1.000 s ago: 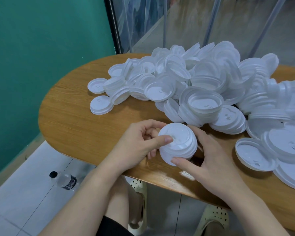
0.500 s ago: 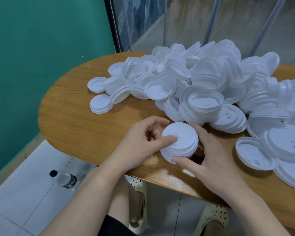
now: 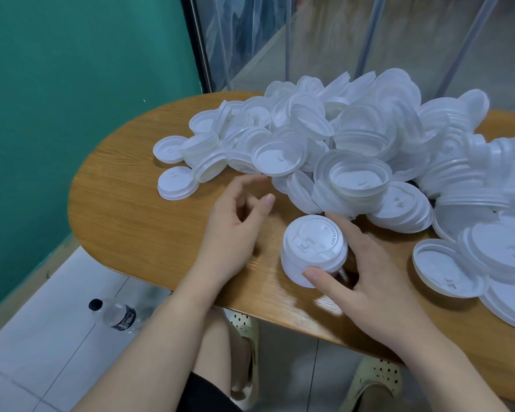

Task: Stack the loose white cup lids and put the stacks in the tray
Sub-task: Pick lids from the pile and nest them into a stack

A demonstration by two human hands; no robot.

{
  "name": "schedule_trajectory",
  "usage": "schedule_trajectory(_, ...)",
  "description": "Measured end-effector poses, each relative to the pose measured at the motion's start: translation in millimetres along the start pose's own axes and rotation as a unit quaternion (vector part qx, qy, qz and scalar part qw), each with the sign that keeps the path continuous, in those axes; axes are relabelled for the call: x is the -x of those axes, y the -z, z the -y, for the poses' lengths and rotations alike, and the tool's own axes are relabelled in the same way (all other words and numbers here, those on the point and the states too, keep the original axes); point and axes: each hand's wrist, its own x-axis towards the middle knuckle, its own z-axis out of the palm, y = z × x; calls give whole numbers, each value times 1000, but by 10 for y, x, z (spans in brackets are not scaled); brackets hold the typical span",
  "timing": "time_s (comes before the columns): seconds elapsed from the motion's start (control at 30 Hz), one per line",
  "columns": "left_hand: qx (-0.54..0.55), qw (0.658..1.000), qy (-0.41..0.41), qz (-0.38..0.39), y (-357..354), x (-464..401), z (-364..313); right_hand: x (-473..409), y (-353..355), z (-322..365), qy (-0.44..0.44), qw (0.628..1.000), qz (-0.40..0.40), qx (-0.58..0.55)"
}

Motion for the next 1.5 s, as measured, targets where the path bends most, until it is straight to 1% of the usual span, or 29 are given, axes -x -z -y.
schedule_trajectory(0.07, -76, 996, -38, -36, -9, -120, 52, 4, -1, -2, -4, 1000, 0, 0)
schedule_trajectory(0.13, -153, 985, -69, -37, -45, -274, 87, 5, 2, 0, -5, 1000, 1, -2)
schedule_trajectory(0.2, -219, 972, -79, -36, -101, -406, 118, 8, 5, 5, -8, 1000, 2, -3)
schedule_trajectory(0.27, -258, 961, -90, -54, -147, -470, 149, 8, 8, 14, -9, 1000, 1, -4)
schedule_trajectory(0.37, -264, 955, -108, -78, -158, -471, 151, 8, 6, 28, -11, 1000, -2, -7)
schedule_trajectory(0.6, -184, 968, -131, -109, -36, -257, 38, 12, 12, 28, -15, 1000, -3, -2)
schedule_trajectory(0.73, -148, 969, -150, -129, 19, -30, -63, 13, 14, 33, -16, 1000, 1, -3)
schedule_trajectory(0.77, -116, 976, -132, -131, 26, 41, -89, 13, 12, 24, -17, 1000, 0, -1)
schedule_trajectory(0.83, -32, 989, -66, -125, 28, 170, -163, 11, 9, 9, -18, 1000, 2, 2)
schedule_trajectory(0.9, 52, 992, -25, -108, 23, 236, -268, 12, 9, 5, -16, 1000, 6, 1)
schedule_trajectory(1.0, 176, 982, 7, -74, 35, 225, -409, 20, 13, 5, -9, 1000, 4, 2)
schedule_trajectory(1.1, 247, 968, 45, -9, 49, 221, -411, 18, 13, 20, -4, 1000, 2, 4)
schedule_trajectory(1.17, 258, 963, 72, 39, 40, 240, -375, 11, 16, 26, 2, 1000, 3, -4)
schedule_trajectory(1.23, 266, 956, 103, 68, 24, 255, -358, 8, 15, 23, 7, 1000, 2, -11)
schedule_trajectory(1.37, 282, 943, 152, 96, 13, 241, -331, 2, 10, 17, 15, 1000, 1, -7)
schedule_trajectory(1.5, 232, 954, 156, 106, -13, 235, -294, 5, 21, 27, 15, 1000, -3, -6)
